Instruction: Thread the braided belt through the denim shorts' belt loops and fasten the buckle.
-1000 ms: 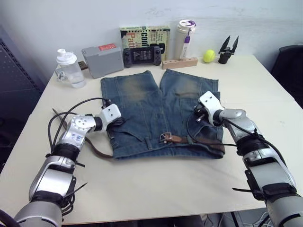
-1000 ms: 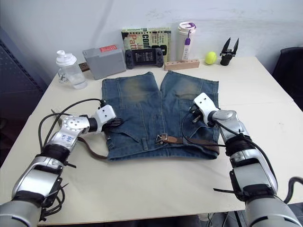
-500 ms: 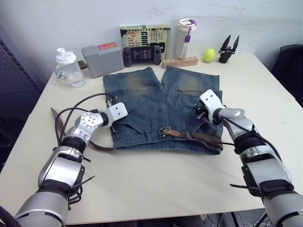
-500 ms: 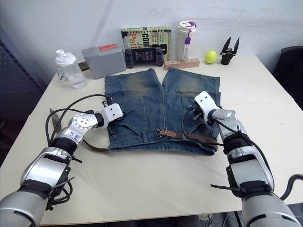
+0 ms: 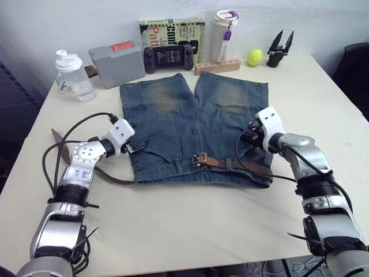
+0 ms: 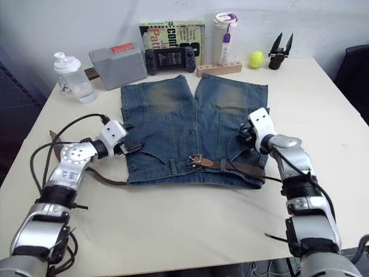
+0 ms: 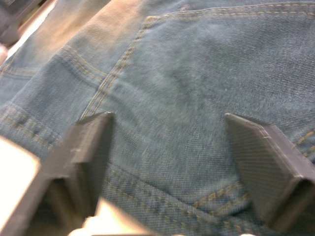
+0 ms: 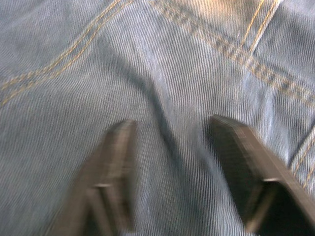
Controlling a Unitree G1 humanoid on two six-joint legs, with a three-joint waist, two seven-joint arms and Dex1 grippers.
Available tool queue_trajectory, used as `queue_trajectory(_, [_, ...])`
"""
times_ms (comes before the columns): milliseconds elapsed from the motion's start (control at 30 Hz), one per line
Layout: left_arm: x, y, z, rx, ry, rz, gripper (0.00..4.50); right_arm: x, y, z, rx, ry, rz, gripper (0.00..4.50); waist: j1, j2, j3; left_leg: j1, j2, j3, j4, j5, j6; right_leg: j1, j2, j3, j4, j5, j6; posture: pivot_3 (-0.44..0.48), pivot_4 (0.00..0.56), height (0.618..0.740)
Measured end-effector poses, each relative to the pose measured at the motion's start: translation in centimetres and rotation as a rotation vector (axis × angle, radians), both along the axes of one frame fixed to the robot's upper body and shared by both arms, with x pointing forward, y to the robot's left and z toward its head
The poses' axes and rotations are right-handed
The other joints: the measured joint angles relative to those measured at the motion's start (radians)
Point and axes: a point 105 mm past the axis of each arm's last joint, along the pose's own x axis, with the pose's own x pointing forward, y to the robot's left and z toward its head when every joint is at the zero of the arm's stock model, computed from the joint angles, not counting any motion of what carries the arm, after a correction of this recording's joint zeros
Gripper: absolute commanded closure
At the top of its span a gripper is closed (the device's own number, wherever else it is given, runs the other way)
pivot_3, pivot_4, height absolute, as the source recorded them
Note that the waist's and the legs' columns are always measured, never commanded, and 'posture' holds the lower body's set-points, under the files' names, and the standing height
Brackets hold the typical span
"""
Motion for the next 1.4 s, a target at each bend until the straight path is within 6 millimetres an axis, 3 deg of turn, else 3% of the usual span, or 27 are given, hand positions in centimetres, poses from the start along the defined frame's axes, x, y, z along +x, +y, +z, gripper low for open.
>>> queue_trajectory(33, [-0.1, 0.0, 0.3, -0.006, -0.005, 0.000, 0.39, -0.1, 0.1, 0.2, 0.007, -0.002, 0.006, 0.52, 0.000, 0.000, 0.001, 0.000, 0.000, 0.000, 0.000, 0.000, 0.000, 0.000, 0.000, 0.000, -0.001, 0.000, 0.000, 0.000, 0.150, 0.722])
queue_trajectory(67, [-0.7, 0.2, 1.5, -0.033, -0.021, 0.012, 0.39, -0.6, 0.8, 1.0, 0.043, -0.015, 0.040, 0.02, -0.001, 0.000, 0.005, -0.001, 0.000, 0.000, 0.000, 0.000, 0.000, 0.000, 0.000, 0.000, -0.001, 0.000, 0.000, 0.000, 0.150, 0.722])
queue_trajectory(167, [-1.9, 1.7, 4.1, -0.071, -0.059, 0.096, 0.39, -2.5, 2.6, 3.6, 0.131, -0.060, 0.165, 0.02, -0.001, 0.001, 0.008, -0.001, 0.000, 0.000, -0.002, 0.000, 0.000, -0.001, 0.001, 0.000, -0.001, 0.000, 0.000, 0.000, 0.150, 0.722])
queue_trajectory(267, [-2.5, 6.9, 6.0, -0.125, -0.078, 0.359, 0.39, -5.6, 4.5, 5.9, 0.219, -0.097, 0.330, 0.02, 0.003, 0.000, 0.009, 0.000, 0.000, 0.000, -0.002, 0.000, -0.001, -0.001, 0.002, 0.000, -0.003, 0.000, 0.000, 0.000, 0.150, 0.722])
queue_trajectory(400, [-3.4, 12.3, 6.4, -0.217, -0.072, 0.649, 0.39, -7.7, 6.2, 6.5, 0.287, -0.085, 0.440, 0.02, 0.010, -0.002, 0.010, 0.000, -0.001, 0.001, -0.002, 0.000, -0.001, -0.001, 0.003, 0.001, -0.002, 0.000, 0.000, 0.000, 0.150, 0.722])
queue_trajectory(533, [-4.5, 15.8, 4.1, -0.262, 0.005, 0.847, 0.39, -8.4, 6.9, 6.3, 0.309, -0.076, 0.468, 0.02, 0.014, -0.004, 0.011, 0.000, -0.003, 0.001, -0.002, 0.000, -0.002, -0.001, 0.003, 0.001, -0.003, 0.000, 0.000, 0.000, 0.150, 0.722])
queue_trajectory(867, [-5.5, 16.2, -1.6, -0.335, 0.202, 0.942, 0.39, -8.7, 7.2, 5.4, 0.320, -0.037, 0.456, 0.02, 0.013, -0.012, 0.016, 0.000, -0.002, 0.009, -0.003, 0.001, -0.003, -0.001, 0.005, 0.001, -0.004, 0.000, 0.000, 0.000, 0.150, 0.722])
queue_trajectory(1000, [-5.7, 16.2, -1.9, -0.375, 0.218, 0.948, 0.39, -8.7, 7.4, 5.1, 0.314, -0.025, 0.457, 0.02, 0.013, -0.012, 0.016, 0.001, -0.001, 0.010, -0.003, 0.001, -0.004, -0.001, 0.007, 0.002, -0.004, 0.000, 0.000, 0.000, 0.150, 0.722])
queue_trajectory(1033, [-5.8, 16.3, -2.0, -0.386, 0.218, 0.950, 0.95, -8.7, 7.4, 5.1, 0.313, -0.025, 0.455, 0.00, 0.013, -0.012, 0.016, 0.001, -0.001, 0.011, -0.003, 0.001, -0.005, -0.001, 0.007, 0.003, -0.004, 0.000, 0.000, 0.000, 0.150, 0.722])
queue_trajectory(1067, [-5.8, 16.3, -2.1, -0.393, 0.219, 0.949, 1.15, -8.7, 7.4, 5.1, 0.312, -0.026, 0.453, 0.00, 0.013, -0.012, 0.016, 0.002, -0.001, 0.011, -0.003, 0.001, -0.005, -0.001, 0.007, 0.003, -0.004, 0.000, 0.000, 0.000, 0.150, 0.722])
queue_trajectory(1100, [-5.8, 16.2, -2.1, -0.398, 0.218, 0.948, 1.66, -8.7, 7.4, 5.1, 0.312, -0.026, 0.451, 0.00, 0.013, -0.012, 0.016, 0.002, 0.000, 0.011, -0.003, 0.001, -0.005, -0.001, 0.007, 0.003, -0.004, 0.000, 0.000, 0.000, 0.150, 0.722])
queue_trajectory(1133, [-5.8, 16.2, -2.1, -0.398, 0.218, 0.948, 1.74, -8.7, 7.4, 5.1, 0.312, -0.026, 0.451, 0.00, 0.013, -0.012, 0.016, 0.002, 0.000, 0.011, -0.003, 0.001, -0.005, -0.001, 0.007, 0.003, -0.004, 0.000, 0.000, 0.000, 0.150, 0.722])
queue_trajectory(1167, [-5.9, 16.2, -2.1, -0.399, 0.218, 0.947, 2.26, -8.7, 7.4, 5.1, 0.312, -0.026, 0.450, 0.00, 0.013, -0.012, 0.016, 0.002, 0.000, 0.011, -0.003, 0.001, -0.005, -0.001, 0.007, 0.003, -0.004, 0.000, 0.000, 0.000, 0.150, 0.722])
queue_trajectory(1200, [-5.9, 16.2, -2.2, -0.398, 0.218, 0.947, 2.40, -8.7, 7.3, 5.1, 0.312, -0.026, 0.449, 0.00, 0.013, -0.012, 0.016, 0.002, 0.000, 0.011, -0.003, 0.001, -0.005, -0.001, 0.007, 0.003, -0.004, 0.000, 0.000, 0.000, 0.150, 0.722])
queue_trajectory(1233, [-5.9, 16.2, -2.2, -0.398, 0.216, 0.946, 2.84, -8.7, 7.3, 5.1, 0.311, -0.026, 0.448, 0.00, 0.013, -0.012, 0.016, 0.002, 0.000, 0.011, -0.003, 0.001, -0.005, -0.001, 0.007, 0.003, -0.004, 0.000, 0.000, 0.000, 0.150, 0.722])
queue_trajectory(1400, [-5.5, 15.8, -1.6, -0.392, 0.177, 0.914, 3.00, -8.6, 7.2, 5.1, 0.306, -0.028, 0.438, 0.00, 0.015, -0.013, 0.016, 0.002, 0.000, 0.011, -0.003, 0.000, -0.005, -0.001, 0.008, 0.003, -0.004, 0.000, 0.000, 0.000, 0.150, 0.722])
